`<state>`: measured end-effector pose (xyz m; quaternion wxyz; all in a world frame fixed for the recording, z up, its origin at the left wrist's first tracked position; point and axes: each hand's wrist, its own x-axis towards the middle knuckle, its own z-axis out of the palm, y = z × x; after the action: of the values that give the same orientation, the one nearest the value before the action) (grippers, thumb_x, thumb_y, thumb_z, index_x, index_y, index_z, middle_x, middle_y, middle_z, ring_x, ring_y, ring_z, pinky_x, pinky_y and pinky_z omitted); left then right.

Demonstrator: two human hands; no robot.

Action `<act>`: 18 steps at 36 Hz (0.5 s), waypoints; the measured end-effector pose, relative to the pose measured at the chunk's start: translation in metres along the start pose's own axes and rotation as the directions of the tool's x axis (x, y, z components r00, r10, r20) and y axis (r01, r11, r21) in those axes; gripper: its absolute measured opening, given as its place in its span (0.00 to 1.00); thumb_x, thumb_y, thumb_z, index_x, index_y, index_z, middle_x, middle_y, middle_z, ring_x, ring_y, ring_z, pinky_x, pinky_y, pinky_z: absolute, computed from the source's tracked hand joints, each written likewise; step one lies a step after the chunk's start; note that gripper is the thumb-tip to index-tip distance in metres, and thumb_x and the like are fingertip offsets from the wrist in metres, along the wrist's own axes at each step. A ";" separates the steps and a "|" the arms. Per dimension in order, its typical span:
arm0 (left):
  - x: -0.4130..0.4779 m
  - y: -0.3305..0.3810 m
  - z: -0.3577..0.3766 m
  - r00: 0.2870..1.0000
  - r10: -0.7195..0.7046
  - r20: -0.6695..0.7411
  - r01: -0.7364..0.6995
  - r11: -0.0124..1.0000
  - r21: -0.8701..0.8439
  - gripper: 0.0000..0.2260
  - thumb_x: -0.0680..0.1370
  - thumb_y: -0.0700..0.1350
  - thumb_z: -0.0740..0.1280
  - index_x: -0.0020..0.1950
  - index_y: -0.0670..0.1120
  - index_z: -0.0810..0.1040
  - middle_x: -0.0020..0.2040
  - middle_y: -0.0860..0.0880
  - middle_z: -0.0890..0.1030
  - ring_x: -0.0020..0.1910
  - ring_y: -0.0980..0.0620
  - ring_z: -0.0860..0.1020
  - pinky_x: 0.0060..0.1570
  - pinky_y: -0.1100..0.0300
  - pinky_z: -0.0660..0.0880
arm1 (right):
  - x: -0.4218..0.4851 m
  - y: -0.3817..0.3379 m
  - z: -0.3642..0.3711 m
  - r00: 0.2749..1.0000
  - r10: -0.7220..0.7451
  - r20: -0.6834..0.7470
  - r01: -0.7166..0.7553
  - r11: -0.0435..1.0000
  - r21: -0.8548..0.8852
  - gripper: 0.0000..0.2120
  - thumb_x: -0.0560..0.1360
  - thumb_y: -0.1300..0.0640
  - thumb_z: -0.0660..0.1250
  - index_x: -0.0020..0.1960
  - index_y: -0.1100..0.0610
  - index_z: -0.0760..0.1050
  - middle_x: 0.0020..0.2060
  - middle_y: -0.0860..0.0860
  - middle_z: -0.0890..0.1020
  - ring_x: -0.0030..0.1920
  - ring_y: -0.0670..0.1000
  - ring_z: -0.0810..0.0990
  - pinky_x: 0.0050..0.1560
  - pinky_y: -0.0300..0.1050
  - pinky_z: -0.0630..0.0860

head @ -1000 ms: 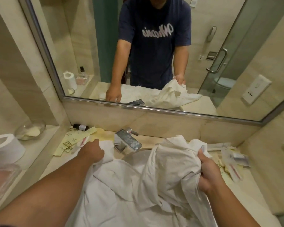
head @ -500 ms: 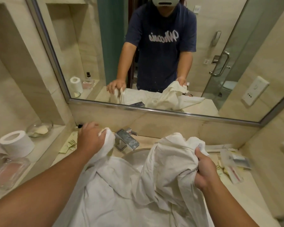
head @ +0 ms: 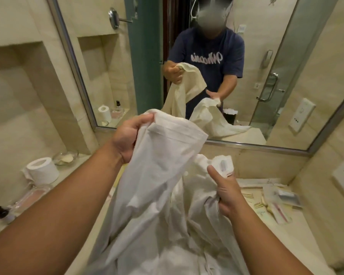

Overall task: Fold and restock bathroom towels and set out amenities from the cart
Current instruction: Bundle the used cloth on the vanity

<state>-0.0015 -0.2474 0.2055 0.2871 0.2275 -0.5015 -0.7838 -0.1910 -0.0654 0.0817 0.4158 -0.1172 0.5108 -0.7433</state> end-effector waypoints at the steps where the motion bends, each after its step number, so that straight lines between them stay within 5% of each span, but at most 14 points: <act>1: -0.001 0.000 0.009 0.999 -0.004 0.039 0.005 0.999 -0.046 0.16 0.79 0.49 0.63 0.46 0.43 0.88 0.46 0.43 0.86 0.44 0.44 0.84 0.48 0.53 0.82 | -0.002 -0.002 0.004 0.999 -0.014 0.052 0.017 0.998 -0.065 0.55 0.50 0.47 0.90 0.73 0.43 0.69 0.63 0.55 0.83 0.60 0.60 0.84 0.60 0.67 0.80; 3: -0.003 0.000 0.022 0.998 0.008 0.069 -0.001 0.995 -0.102 0.15 0.76 0.47 0.64 0.48 0.41 0.88 0.48 0.41 0.86 0.46 0.43 0.85 0.47 0.52 0.83 | -0.005 -0.008 0.010 0.981 -0.032 0.190 0.064 0.983 -0.169 0.58 0.54 0.52 0.89 0.77 0.43 0.64 0.66 0.53 0.81 0.63 0.59 0.83 0.61 0.64 0.80; 6: 0.000 -0.006 0.032 0.995 0.010 0.098 -0.004 0.998 -0.058 0.14 0.79 0.42 0.62 0.58 0.40 0.82 0.53 0.41 0.85 0.52 0.41 0.83 0.55 0.49 0.81 | -0.019 -0.021 0.022 0.960 -0.016 0.279 0.088 0.965 -0.247 0.36 0.64 0.60 0.82 0.69 0.55 0.74 0.59 0.57 0.85 0.58 0.60 0.85 0.53 0.54 0.83; 9: 0.007 -0.013 0.037 0.999 0.033 0.030 -0.037 0.985 0.167 0.10 0.84 0.41 0.61 0.58 0.42 0.82 0.53 0.41 0.84 0.51 0.43 0.82 0.54 0.49 0.79 | -0.032 -0.029 0.027 0.955 0.069 0.288 0.011 0.964 -0.265 0.16 0.70 0.64 0.77 0.58 0.62 0.82 0.50 0.59 0.87 0.50 0.60 0.87 0.45 0.50 0.84; 12: 0.019 -0.023 0.039 0.977 0.171 -0.130 -0.109 0.916 0.385 0.09 0.84 0.40 0.63 0.51 0.45 0.83 0.48 0.46 0.85 0.49 0.45 0.81 0.49 0.53 0.79 | -0.038 -0.030 0.024 0.963 0.110 0.247 -0.050 0.970 -0.240 0.17 0.70 0.60 0.78 0.57 0.62 0.83 0.48 0.60 0.87 0.46 0.58 0.87 0.44 0.51 0.84; 15: 0.028 -0.036 0.032 0.838 0.419 -0.351 -0.082 0.732 0.676 0.06 0.82 0.46 0.67 0.47 0.55 0.81 0.48 0.53 0.83 0.52 0.47 0.81 0.53 0.50 0.78 | -0.037 -0.030 0.021 0.980 0.068 0.189 -0.044 0.990 -0.131 0.16 0.75 0.57 0.74 0.60 0.64 0.81 0.45 0.60 0.86 0.43 0.58 0.85 0.43 0.51 0.83; 18: 0.014 -0.052 0.034 0.699 0.648 -0.302 -0.060 0.473 0.879 0.06 0.77 0.52 0.71 0.47 0.56 0.74 0.48 0.55 0.77 0.48 0.51 0.77 0.49 0.51 0.77 | -0.035 -0.029 0.020 0.995 0.040 0.087 -0.033 0.996 -0.086 0.14 0.78 0.56 0.71 0.59 0.63 0.80 0.44 0.60 0.85 0.43 0.59 0.84 0.45 0.54 0.82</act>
<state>-0.0446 -0.2172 0.1702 0.4573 0.4521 -0.7216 -0.2567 -0.1719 -0.0494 0.1245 0.4463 -0.1582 0.5249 -0.7073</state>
